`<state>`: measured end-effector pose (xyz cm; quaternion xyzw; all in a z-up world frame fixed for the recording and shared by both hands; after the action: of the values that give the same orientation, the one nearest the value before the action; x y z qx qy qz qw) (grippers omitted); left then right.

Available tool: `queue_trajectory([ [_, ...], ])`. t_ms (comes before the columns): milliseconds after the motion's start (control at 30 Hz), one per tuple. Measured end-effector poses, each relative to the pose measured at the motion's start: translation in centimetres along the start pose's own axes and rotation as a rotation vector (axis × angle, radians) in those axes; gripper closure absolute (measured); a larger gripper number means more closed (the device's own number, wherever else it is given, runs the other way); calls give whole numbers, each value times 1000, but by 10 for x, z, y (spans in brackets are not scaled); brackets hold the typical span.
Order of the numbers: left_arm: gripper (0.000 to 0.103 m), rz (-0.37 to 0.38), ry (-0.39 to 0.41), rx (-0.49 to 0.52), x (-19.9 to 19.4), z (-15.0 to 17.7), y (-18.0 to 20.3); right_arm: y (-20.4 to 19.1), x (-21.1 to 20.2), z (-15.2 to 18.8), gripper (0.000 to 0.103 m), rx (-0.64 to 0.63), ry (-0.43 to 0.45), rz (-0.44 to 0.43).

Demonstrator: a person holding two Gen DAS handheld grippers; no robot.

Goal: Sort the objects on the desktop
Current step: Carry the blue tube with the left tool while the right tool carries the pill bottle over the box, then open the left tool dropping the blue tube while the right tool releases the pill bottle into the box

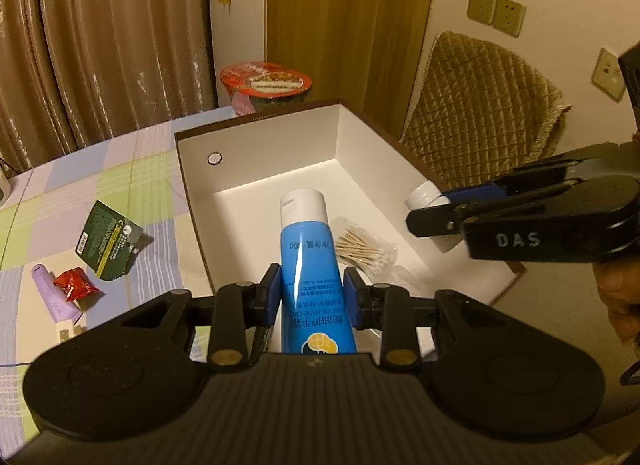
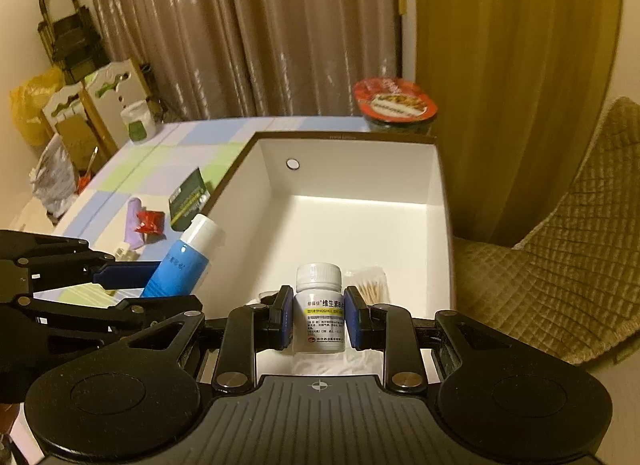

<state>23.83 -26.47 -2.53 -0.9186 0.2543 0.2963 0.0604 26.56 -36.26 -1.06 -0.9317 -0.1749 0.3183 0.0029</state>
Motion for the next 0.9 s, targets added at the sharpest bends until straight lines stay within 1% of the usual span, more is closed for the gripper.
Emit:
queue_trajectory([
  [200,75,-12,-44,7,33,1,-7,12,42,3,77,-34,-76,-18],
  [433,75,-9,-89,20,58,5,-11,20,74,12,77,-61,-138,-21],
  [667,74,1,-121,36,68,10,-7,24,86,16,77,-46,-167,-28],
  [900,74,-12,-96,46,65,2,-8,27,89,20,77,-52,-182,-18],
])
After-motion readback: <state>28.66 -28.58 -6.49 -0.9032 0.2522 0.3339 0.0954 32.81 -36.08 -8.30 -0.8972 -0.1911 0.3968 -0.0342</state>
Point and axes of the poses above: each gripper's, at about its wrist camera, not at the fingertips, and x roughly the way its jaws point, y to its right, z to its underside, the point moved 9 cm from there along x, roughly the way its jaws point, and after that the axes turned 11 degrees about y, right-handed, at the moved point
